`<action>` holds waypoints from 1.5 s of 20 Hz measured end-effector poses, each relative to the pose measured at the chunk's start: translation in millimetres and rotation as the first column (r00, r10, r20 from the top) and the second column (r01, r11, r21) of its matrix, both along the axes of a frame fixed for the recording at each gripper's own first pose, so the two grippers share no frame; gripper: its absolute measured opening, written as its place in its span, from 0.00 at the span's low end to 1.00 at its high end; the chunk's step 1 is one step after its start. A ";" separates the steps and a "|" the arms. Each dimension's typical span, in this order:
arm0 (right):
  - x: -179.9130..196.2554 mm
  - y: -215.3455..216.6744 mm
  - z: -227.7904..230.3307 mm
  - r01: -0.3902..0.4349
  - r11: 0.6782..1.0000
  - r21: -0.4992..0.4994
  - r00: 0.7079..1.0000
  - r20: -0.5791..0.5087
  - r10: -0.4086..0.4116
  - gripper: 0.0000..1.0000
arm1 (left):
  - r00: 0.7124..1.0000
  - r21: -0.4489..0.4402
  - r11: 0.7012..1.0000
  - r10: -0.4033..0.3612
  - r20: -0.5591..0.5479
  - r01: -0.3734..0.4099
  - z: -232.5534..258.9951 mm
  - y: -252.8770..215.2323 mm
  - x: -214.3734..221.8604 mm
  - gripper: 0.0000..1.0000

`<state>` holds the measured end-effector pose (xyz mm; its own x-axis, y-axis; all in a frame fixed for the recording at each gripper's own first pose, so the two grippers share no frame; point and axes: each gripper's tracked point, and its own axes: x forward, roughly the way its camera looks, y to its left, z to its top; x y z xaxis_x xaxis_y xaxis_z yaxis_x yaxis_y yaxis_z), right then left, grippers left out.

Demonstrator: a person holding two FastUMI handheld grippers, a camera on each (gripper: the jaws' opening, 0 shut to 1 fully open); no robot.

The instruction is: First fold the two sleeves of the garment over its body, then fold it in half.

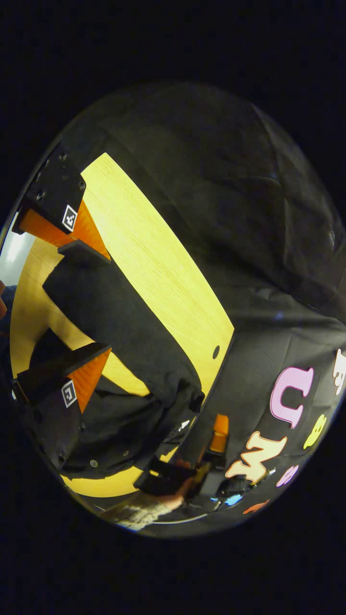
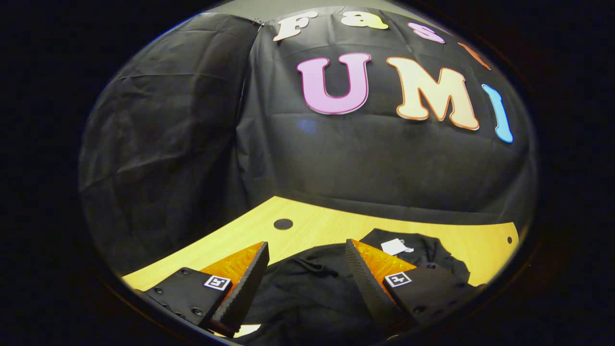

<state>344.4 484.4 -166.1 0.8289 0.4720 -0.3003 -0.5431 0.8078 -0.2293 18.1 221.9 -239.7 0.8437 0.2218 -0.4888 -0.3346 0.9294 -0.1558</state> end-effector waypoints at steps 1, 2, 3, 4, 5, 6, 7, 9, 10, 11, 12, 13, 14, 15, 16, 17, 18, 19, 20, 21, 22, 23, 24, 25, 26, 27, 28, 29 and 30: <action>-5.7 -2.6 17.6 -0.005 1.000 0.018 1.000 0.028 0.004 1.00 | 1.000 0.006 1.000 0.002 -0.012 -0.002 -3.5 1.3 -3.1 0.96; -12.7 -6.4 35.8 -0.011 0.999 0.034 0.998 0.061 0.009 1.00 | 1.000 0.009 1.000 0.004 -0.022 -0.004 -7.8 3.0 -4.6 0.96; -19.3 -11.0 54.7 -0.019 0.999 0.046 0.995 0.098 0.015 1.00 | 1.000 0.014 1.000 0.003 -0.030 -0.003 -11.8 3.7 -5.6 0.96; -25.4 -17.8 69.7 -0.024 0.998 0.054 0.992 0.126 0.017 1.00 | 0.999 0.019 1.000 -0.001 -0.041 0.002 -15.7 2.6 -6.3 0.96; -31.0 -25.2 83.3 -0.024 0.998 0.065 0.989 0.147 0.014 0.99 | 0.998 0.029 1.000 -0.005 -0.056 0.007 -19.7 3.3 -6.8 0.95; -38.1 -33.6 96.3 -0.024 0.997 0.079 0.986 0.166 0.011 1.00 | 0.998 0.050 0.999 -0.001 -0.064 0.004 -21.4 6.0 -7.9 0.96; -42.7 -40.6 108.9 -0.023 0.995 0.093 0.984 0.181 0.006 1.00 | 0.998 0.071 0.997 -0.001 -0.070 0.006 -21.9 7.9 -8.3 0.96; -54.3 -55.1 129.9 -0.016 0.992 0.122 0.981 0.194 -0.008 1.00 | 0.997 0.091 0.996 -0.008 -0.072 0.015 -23.5 7.7 -8.5 0.95; -60.4 -63.7 140.7 -0.010 0.991 0.132 0.978 0.206 -0.017 0.99 | 0.997 0.093 0.996 -0.010 -0.075 0.017 -24.6 7.7 -8.5 0.95; -65.7 -71.9 151.5 -0.005 0.991 0.137 0.975 0.222 -0.026 0.99 | 0.997 0.100 0.995 -0.013 -0.075 0.020 -26.0 8.6 -9.1 0.95; -73.0 -80.2 160.8 0.001 0.990 0.139 0.971 0.237 -0.034 0.99 | 0.997 0.105 0.994 -0.017 -0.079 0.025 -25.8 8.7 -8.8 0.94; -79.1 -88.1 170.6 0.002 0.990 0.141 0.967 0.252 -0.038 0.99 | 0.996 0.111 0.993 -0.019 -0.083 0.028 -26.1 8.8 -9.3 0.94; -85.6 -97.2 178.6 0.009 0.990 0.143 0.963 0.267 -0.048 0.99 | 0.996 0.121 0.992 -0.023 -0.085 0.033 -27.7 9.4 -9.3 0.94; -90.7 -108.5 187.2 0.024 0.989 0.145 0.959 0.277 -0.064 1.00 | 0.996 0.136 0.990 -0.025 -0.089 0.037 -28.5 10.5 -9.3 0.94; -97.4 -121.6 192.7 0.041 0.988 0.150 0.955 0.283 -0.083 1.00 | 0.995 0.155 0.987 -0.031 -0.097 0.046 -30.7 11.0 -9.8 0.93; -102.7 -134.6 199.1 0.060 0.986 0.155 0.952 0.288 -0.103 1.00 | 0.993 0.179 0.982 -0.042 -0.107 0.060 -31.5 10.7 -9.9 0.93; -108.7 -147.3 205.1 0.077 0.984 0.159 0.950 0.289 -0.121 1.00 | 0.992 0.198 0.978 -0.052 -0.112 0.073 -32.1 10.2 -10.4 0.93; -113.1 -159.3 209.4 0.093 0.983 0.158 0.947 0.291 -0.136 0.99 | 0.993 0.197 0.978 -0.051 -0.107 0.071 -31.5 10.6 -8.9 0.93; -118.9 -173.5 212.8 0.115 0.982 0.151 0.943 0.293 -0.156 0.97 | 0.993 0.190 0.980 -0.044 -0.108 0.064 -32.0 9.6 -9.8 0.93; -124.8 -188.8 216.0 0.140 0.980 0.144 0.939 0.295 -0.178 0.99 | 0.994 0.190 0.980 -0.038 -0.104 0.057 -30.2 10.3 -8.9 0.92; -132.7 -204.5 218.4 0.166 0.976 0.138 0.933 0.299 -0.201 0.99 | 0.994 0.191 0.980 -0.029 -0.103 0.048 -31.5 11.5 -8.4 0.90; -139.3 -219.0 221.9 0.193 0.972 0.135 0.926 0.302 -0.226 0.99 | 0.995 0.190 0.981 -0.017 -0.094 0.034 -30.1 12.3 -6.6 0.88; -147.8 -233.9 223.7 0.219 0.966 0.135 0.919 0.306 -0.251 0.98 | 0.996 0.191 0.981 0.000 -0.089 0.017 -30.8 15.0 -6.5 0.84; -154.5 -247.8 225.8 0.245 0.960 0.137 0.911 0.307 -0.276 0.98 | 0.997 0.190 0.982 0.012 -0.078 0.003 -29.3 16.8 -4.6 0.80; -162.8 -261.8 225.7 0.268 0.953 0.140 0.904 0.305 -0.299 0.98 | 0.997 0.188 0.982 0.024 -0.075 -0.010 -30.0 18.6 -4.5 0.69; -170.7 -274.4 226.2 0.291 0.946 0.141 0.899 0.297 -0.321 0.98 | 0.997 0.189 0.982 0.030 -0.074 -0.015 -29.4 18.6 -3.9 0.64; -178.9 -286.3 225.4 0.308 0.941 0.140 0.897 0.287 -0.336 0.98 | 0.996 0.190 0.982 0.027 -0.081 -0.011 -31.6 17.1 -4.0 0.58; -185.8 -298.0 226.5 0.328 0.935 0.137 0.892 0.281 -0.354 0.97 | 0.997 0.191 0.981 0.025 -0.079 -0.009 -31.2 15.5 -2.9 0.58; -193.2 -311.2 228.2 0.346 0.928 0.134 0.887 0.275 -0.371 0.97 | 0.997 0.191 0.982 0.024 -0.075 -0.009 -29.9 13.9 -1.3 0.50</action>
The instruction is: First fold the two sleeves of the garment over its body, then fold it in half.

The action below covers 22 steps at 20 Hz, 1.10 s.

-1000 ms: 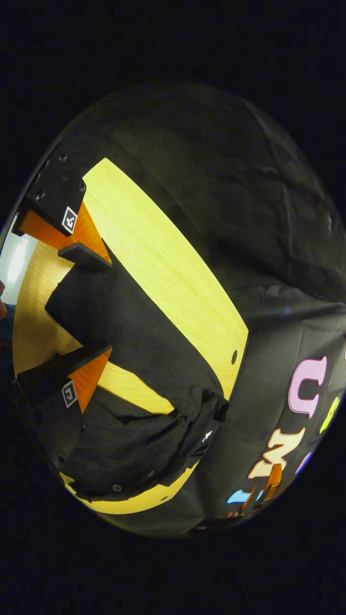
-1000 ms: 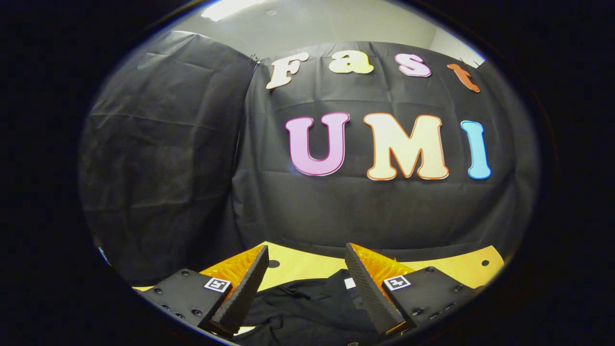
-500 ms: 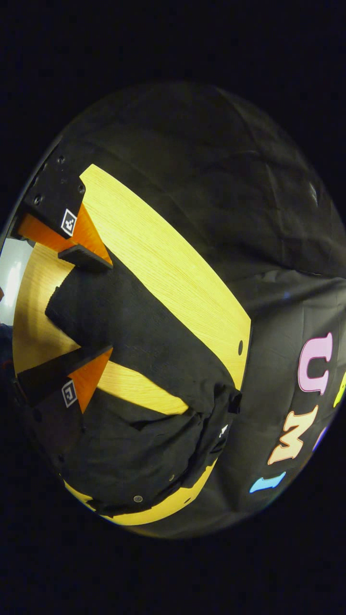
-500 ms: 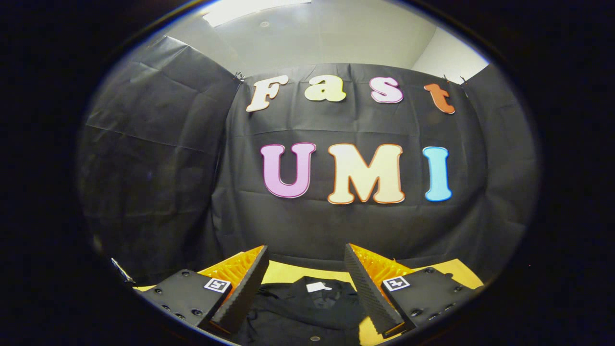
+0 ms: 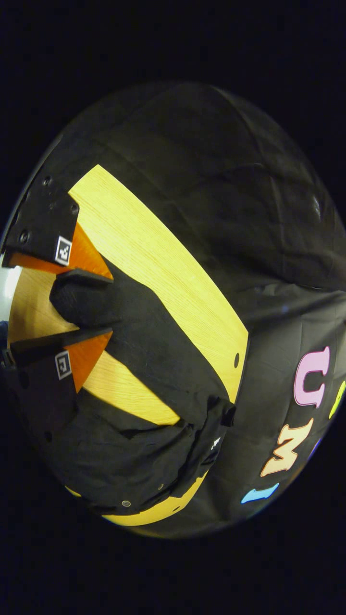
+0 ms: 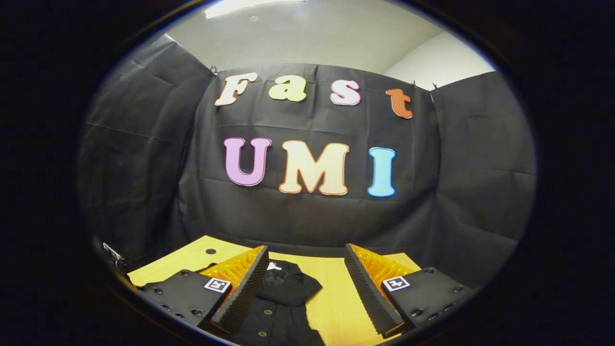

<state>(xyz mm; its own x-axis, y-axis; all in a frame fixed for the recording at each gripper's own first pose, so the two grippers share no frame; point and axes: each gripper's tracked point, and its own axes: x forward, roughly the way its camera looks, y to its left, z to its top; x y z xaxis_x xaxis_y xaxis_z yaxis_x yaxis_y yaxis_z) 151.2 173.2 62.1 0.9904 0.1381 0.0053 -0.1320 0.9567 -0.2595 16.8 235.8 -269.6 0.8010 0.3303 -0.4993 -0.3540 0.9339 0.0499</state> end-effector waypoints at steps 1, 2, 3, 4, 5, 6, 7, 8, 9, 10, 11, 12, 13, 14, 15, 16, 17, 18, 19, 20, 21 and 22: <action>-8.2 -11.1 3.0 0.016 1.000 0.002 1.000 -0.003 -0.016 0.96 | 1.000 0.005 1.000 -0.002 0.000 0.002 -0.4 -1.7 2.6 0.43; -16.9 -21.7 7.1 0.029 1.000 0.011 1.000 0.004 -0.029 0.98 | 1.000 0.011 1.000 -0.009 -0.002 0.009 -1.1 -4.8 2.7 0.33; -23.6 -31.0 11.1 0.043 0.999 0.020 0.999 0.009 -0.043 1.00 | 1.000 0.018 1.000 -0.010 -0.006 0.010 -1.0 -6.4 4.1 0.26; -30.8 -41.8 12.4 0.058 0.998 0.028 0.998 0.013 -0.058 1.00 | 1.000 0.026 1.000 0.001 -0.016 -0.001 -1.7 -5.7 3.4 0.13; -36.0 -51.9 13.7 0.075 0.997 0.036 0.997 0.019 -0.075 1.00 | 1.000 0.027 1.000 0.001 -0.022 -0.001 -2.5 -6.7 5.2 0.10; -41.5 -62.2 13.2 0.092 0.995 0.043 0.996 0.020 -0.093 0.99 | 1.000 0.028 1.000 0.015 -0.026 -0.014 -1.8 -6.4 4.5 0.08; -45.2 -71.5 12.4 0.107 0.993 0.051 0.994 0.011 -0.107 0.99 | 0.999 0.026 0.999 0.024 -0.030 -0.023 -1.4 -6.3 5.6 0.04; -52.3 -79.5 11.4 0.116 0.991 0.062 0.993 0.008 -0.117 0.99 | 0.999 0.024 0.999 0.032 -0.037 -0.032 -1.3 -6.2 4.6 0.03; -56.6 -85.6 14.0 0.121 0.990 0.074 0.992 0.011 -0.123 0.98 | 0.998 0.016 0.999 0.042 -0.045 -0.041 -1.3 -7.1 4.7 0.03; -60.0 -92.8 14.0 0.131 0.988 0.085 0.991 0.012 -0.132 1.00 | 0.997 0.007 0.998 0.055 -0.050 -0.055 -0.6 -5.0 6.2 0.01; -62.8 -100.2 12.4 0.143 0.985 0.096 0.989 0.014 -0.145 1.00 | 0.996 -0.010 0.997 0.071 -0.051 -0.072 -0.7 -5.5 4.9 0.01; -64.4 -108.3 7.1 0.155 0.983 0.102 0.988 0.011 -0.156 1.00 | 0.995 -0.026 0.996 0.085 -0.054 -0.086 -0.5 -5.4 5.3 0.00; -65.4 -115.5 1.5 0.170 0.980 0.106 0.985 0.005 -0.171 0.98 | 0.994 -0.040 0.995 0.092 -0.055 -0.094 1.3 -5.9 6.2 0.00; -67.8 -122.5 -6.8 0.184 0.976 0.113 0.983 -0.006 -0.185 0.98 | 0.994 -0.046 0.994 0.095 -0.050 -0.097 4.2 -6.1 6.3 0.00; -69.0 -127.0 -14.5 0.194 0.973 0.123 0.981 -0.018 -0.193 1.00 | 0.994 -0.039 0.994 0.101 -0.047 -0.103 8.4 -4.4 7.3 0.00; -72.2 -130.3 -24.0 0.199 0.971 0.134 0.980 -0.034 -0.196 1.00 | 0.994 -0.028 0.994 0.103 -0.046 -0.104 12.5 -4.8 6.6 0.00; -74.5 -134.1 -32.8 0.206 0.969 0.138 0.978 -0.051 -0.201 0.98 | 0.994 -0.022 0.995 0.100 -0.043 -0.101 19.1 -6.2 7.6 0.00; -75.1 -139.6 -39.6 0.213 0.967 0.136 0.976 -0.062 -0.207 0.98 | 0.996 -0.018 0.996 0.090 -0.028 -0.090 29.2 -9.6 11.8 0.00; -75.8 -144.6 -43.9 0.219 0.966 0.134 0.975 -0.066 -0.212 0.99 | 0.997 -0.017 0.997 0.074 -0.010 -0.075 40.7 -15.3 18.7 0.00; -78.9 -147.3 -46.7 0.220 0.966 0.137 0.975 -0.066 -0.212 1.00 | 0.998 -0.015 0.998 0.055 0.003 -0.055 51.1 -24.7 26.5 0.00; -78.2 -150.4 -48.9 0.219 0.965 0.146 0.975 -0.069 -0.211 0.99 | 0.999 -0.011 0.999 0.035 0.021 -0.035 63.1 -34.2 34.4 0.00; -80.1 -152.5 -54.0 0.215 0.964 0.154 0.976 -0.077 -0.206 0.98 | 0.999 -0.005 1.000 0.013 0.042 -0.013 75.5 -45.1 40.9 0.00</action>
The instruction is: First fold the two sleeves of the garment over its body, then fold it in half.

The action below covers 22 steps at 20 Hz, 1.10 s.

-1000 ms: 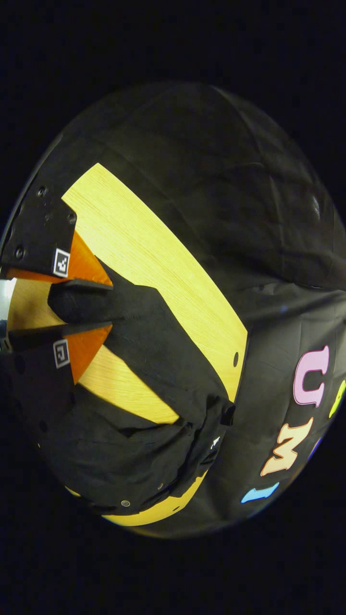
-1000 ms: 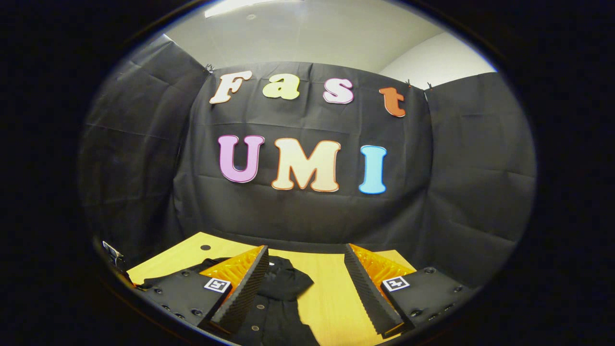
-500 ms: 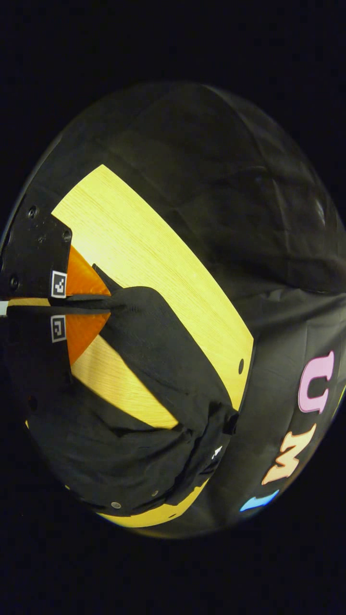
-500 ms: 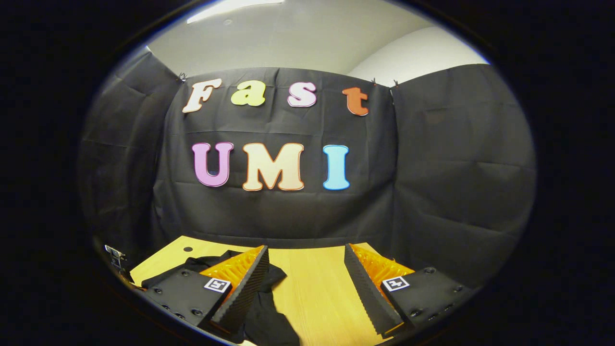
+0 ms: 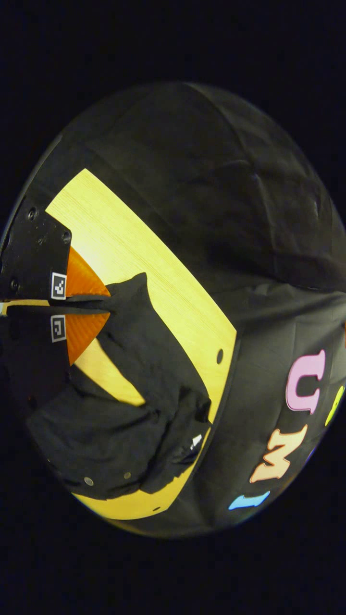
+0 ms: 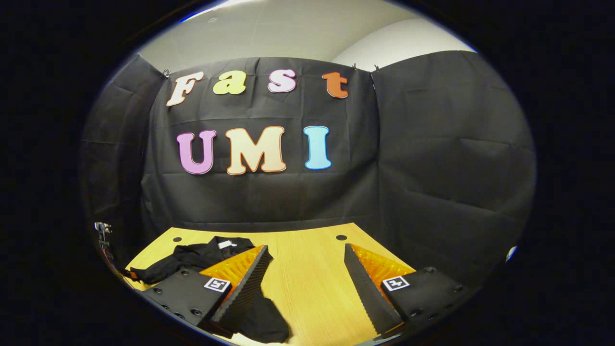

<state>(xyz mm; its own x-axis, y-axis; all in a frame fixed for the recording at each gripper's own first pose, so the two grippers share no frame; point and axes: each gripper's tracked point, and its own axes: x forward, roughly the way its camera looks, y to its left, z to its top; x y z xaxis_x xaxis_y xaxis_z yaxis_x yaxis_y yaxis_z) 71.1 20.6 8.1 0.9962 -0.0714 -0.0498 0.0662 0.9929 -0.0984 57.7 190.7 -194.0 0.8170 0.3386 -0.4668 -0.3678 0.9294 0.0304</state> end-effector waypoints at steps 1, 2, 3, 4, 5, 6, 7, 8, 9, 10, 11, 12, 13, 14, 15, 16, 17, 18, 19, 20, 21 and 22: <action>-0.4 -3.7 -4.8 0.002 1.000 0.006 1.000 -0.007 -0.002 1.00 | 0.999 0.011 1.000 -0.027 0.030 0.027 14.7 -13.0 9.1 0.00; -0.8 -9.9 -9.2 0.006 1.000 0.010 1.000 -0.011 -0.005 1.00 | 0.996 0.017 0.998 -0.061 0.060 0.061 27.6 -28.8 20.6 0.00; -0.3 -15.1 -12.8 0.008 1.000 0.016 1.000 -0.016 -0.008 0.99 | 0.992 0.030 0.995 -0.094 0.085 0.091 39.7 -46.1 31.5 0.00; -1.5 -19.3 -18.1 0.009 1.000 0.025 1.000 -0.027 -0.008 0.99 | 0.986 0.043 0.991 -0.129 0.108 0.125 50.1 -64.3 44.3 0.00; -2.3 -23.5 -21.3 0.009 0.999 0.034 0.999 -0.033 -0.008 0.99 | 0.977 0.053 0.985 -0.169 0.128 0.163 61.0 -85.1 57.5 0.00; -3.5 -28.8 -24.4 0.012 0.999 0.042 0.999 -0.039 -0.010 0.99 | 0.969 0.058 0.979 -0.203 0.139 0.196 68.0 -106.7 68.3 0.00; -4.1 -34.8 -27.1 0.018 0.999 0.048 0.999 -0.046 -0.016 0.99 | 0.958 0.061 0.970 -0.241 0.157 0.235 75.6 -128.9 78.1 0.00; -4.6 -40.2 -31.1 0.022 0.998 0.055 0.998 -0.054 -0.019 0.99 | 0.945 0.064 0.960 -0.278 0.173 0.271 81.8 -151.7 89.0 0.00; -4.8 -44.7 -34.2 0.026 0.998 0.058 0.998 -0.065 -0.023 0.99 | 0.932 0.067 0.950 -0.311 0.187 0.304 86.3 -172.1 98.9 0.00; -6.2 -50.2 -37.7 0.034 0.998 0.057 0.997 -0.073 -0.030 0.99 | 0.918 0.071 0.940 -0.342 0.199 0.335 88.8 -191.8 109.4 0.00; -6.2 -56.7 -38.4 0.043 0.998 0.053 0.996 -0.074 -0.039 0.99 | 0.906 0.078 0.929 -0.370 0.207 0.361 91.5 -211.3 118.8 0.00; -7.0 -63.7 -40.4 0.052 0.997 0.054 0.996 -0.081 -0.048 0.99 | 0.896 0.083 0.919 -0.395 0.205 0.386 92.6 -230.7 126.3 0.00; -6.0 -67.8 -43.4 0.057 0.996 0.063 0.994 -0.093 -0.051 0.99 | 0.883 0.091 0.906 -0.422 0.205 0.412 94.6 -247.6 134.0 0.00; -8.0 -71.2 -46.5 0.060 0.995 0.077 0.994 -0.099 -0.053 0.99 | 0.868 0.098 0.892 -0.451 0.206 0.440 95.0 -265.6 140.5 0.00; -8.8 -75.0 -46.8 0.063 0.994 0.089 0.993 -0.101 -0.054 0.99 | 0.857 0.107 0.880 -0.475 0.200 0.462 93.8 -280.7 147.1 0.00; -8.7 -79.0 -48.3 0.069 0.993 0.098 0.993 -0.101 -0.059 1.00 | 0.847 0.115 0.870 -0.493 0.198 0.480 93.1 -292.8 154.8 0.00; -6.2 -82.8 -49.3 0.079 0.991 0.104 0.992 -0.105 -0.068 1.00 | 0.838 0.114 0.861 -0.509 0.198 0.496 91.7 -304.2 160.3 0.00; -4.3 -85.5 -50.9 0.088 0.990 0.108 0.991 -0.106 -0.077 1.00 | 0.829 0.112 0.852 -0.523 0.199 0.511 91.1 -316.6 165.0 0.00; -2.5 -86.9 -50.1 0.096 0.989 0.108 0.991 -0.105 -0.085 0.99 | 0.823 0.113 0.846 -0.533 0.200 0.521 90.3 -326.7 170.2 0.00; 1.7 -89.2 -56.6 0.101 0.989 0.107 0.991 -0.098 -0.090 0.96 | 0.814 0.115 0.838 -0.546 0.201 0.533 89.5 -337.6 177.0 0.00; 4.9 -91.5 -60.4 0.109 0.988 0.105 0.990 -0.099 -0.099 0.98 | 0.804 0.113 0.829 -0.559 0.202 0.548 88.7 -348.7 183.5 0.00; 7.4 -94.0 -66.7 0.115 0.988 0.108 0.989 -0.106 -0.104 0.98 | 0.796 0.109 0.822 -0.569 0.204 0.560 86.1 -359.3 189.8 0.00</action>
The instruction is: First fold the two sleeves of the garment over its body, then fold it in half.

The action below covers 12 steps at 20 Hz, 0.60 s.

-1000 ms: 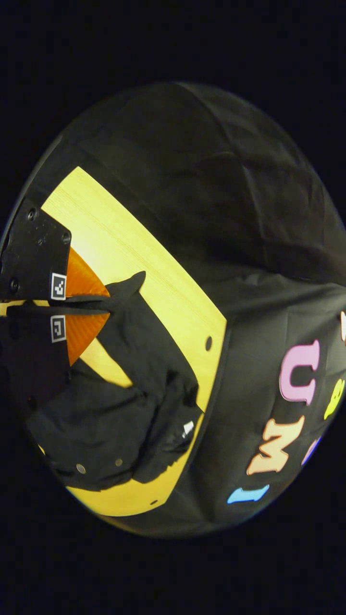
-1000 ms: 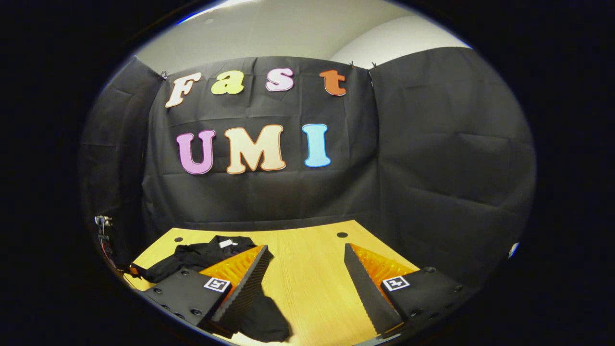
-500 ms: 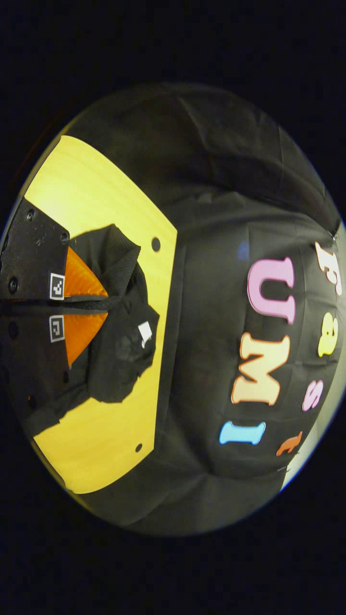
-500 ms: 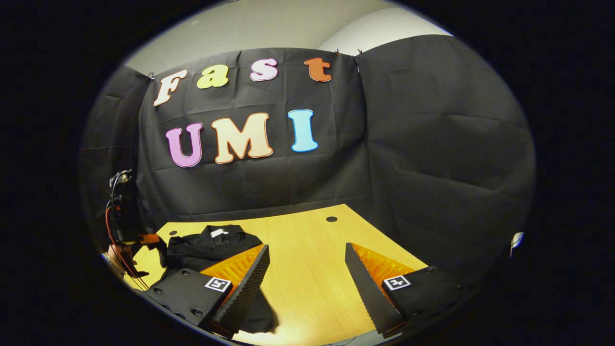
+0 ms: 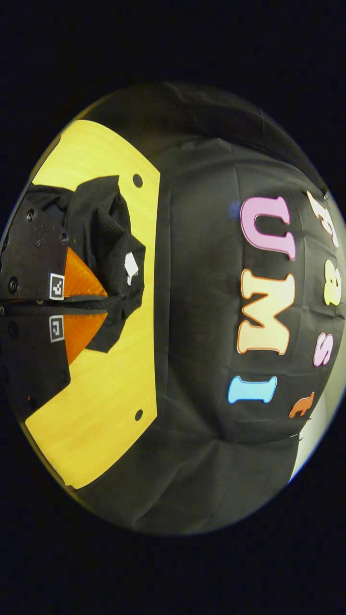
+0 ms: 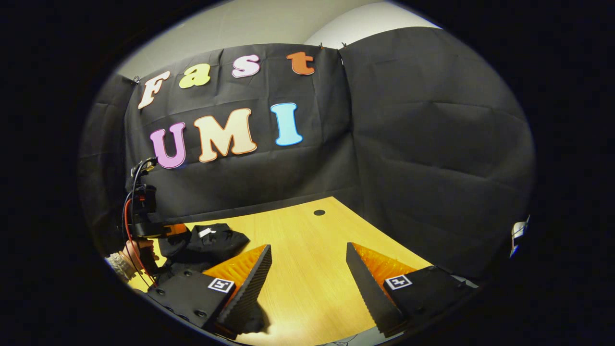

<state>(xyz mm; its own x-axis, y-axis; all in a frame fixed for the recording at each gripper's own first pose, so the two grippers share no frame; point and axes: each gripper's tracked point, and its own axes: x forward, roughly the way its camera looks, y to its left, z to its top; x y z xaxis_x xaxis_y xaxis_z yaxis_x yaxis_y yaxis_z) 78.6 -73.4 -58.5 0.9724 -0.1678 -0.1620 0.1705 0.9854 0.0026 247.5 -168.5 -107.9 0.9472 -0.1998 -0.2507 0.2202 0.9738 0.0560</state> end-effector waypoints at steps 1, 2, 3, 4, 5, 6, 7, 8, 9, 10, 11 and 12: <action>2.5 0.3 -5.3 0.003 1.000 0.007 1.000 -0.012 -0.003 0.98 | 1.000 -0.006 1.000 -0.012 -0.005 0.012 -4.3 -11.2 7.3 0.00; 3.1 0.0 -13.1 0.004 1.000 0.015 1.000 -0.027 -0.004 0.98 | 0.999 -0.010 1.000 -0.028 -0.021 0.028 -12.0 -22.0 13.9 0.00; 3.9 1.2 -19.3 0.004 1.000 0.022 0.999 -0.042 -0.003 0.98 | 0.998 -0.011 0.999 -0.041 -0.038 0.040 -20.9 -32.2 19.6 0.00; 5.4 3.1 -24.8 0.003 1.000 0.025 0.999 -0.051 -0.002 0.98 | 0.997 -0.003 0.999 -0.050 -0.057 0.050 -31.0 -41.1 26.4 0.00; 6.4 4.2 -27.7 0.004 1.000 0.024 0.998 -0.058 -0.003 0.98 | 0.996 0.010 0.999 -0.051 -0.073 0.052 -39.9 -47.1 32.3 0.00; 7.7 4.8 -30.3 0.005 1.000 0.020 0.998 -0.060 -0.004 0.98 | 0.995 0.019 0.998 -0.052 -0.088 0.054 -48.5 -52.8 39.0 0.00; 8.5 4.8 -34.4 0.009 1.000 0.015 0.998 -0.068 -0.008 0.98 | 0.994 0.027 0.998 -0.051 -0.097 0.054 -55.8 -57.1 44.9 0.00; 8.6 4.4 -40.4 0.013 1.000 0.012 0.997 -0.081 -0.012 0.94 | 0.993 0.032 0.998 -0.049 -0.105 0.053 -61.8 -60.5 50.0 0.00; 8.7 4.7 -45.2 0.016 1.000 0.010 0.995 -0.095 -0.015 0.98 | 0.993 0.038 0.998 -0.046 -0.113 0.050 -68.2 -62.3 54.9 0.00; 8.7 4.8 -49.0 0.016 1.000 0.009 0.995 -0.102 -0.015 0.94 | 0.992 0.049 0.998 -0.040 -0.121 0.046 -74.6 -62.4 59.8 0.00; 8.9 4.2 -51.6 0.017 1.000 0.007 0.994 -0.109 -0.016 0.98 | 0.990 0.060 0.997 -0.038 -0.133 0.047 -80.8 -62.7 62.9 0.00; 8.7 1.7 -56.5 0.022 1.000 0.005 0.993 -0.118 -0.021 0.98 | 0.989 0.067 0.996 -0.041 -0.141 0.051 -85.3 -64.7 64.7 0.00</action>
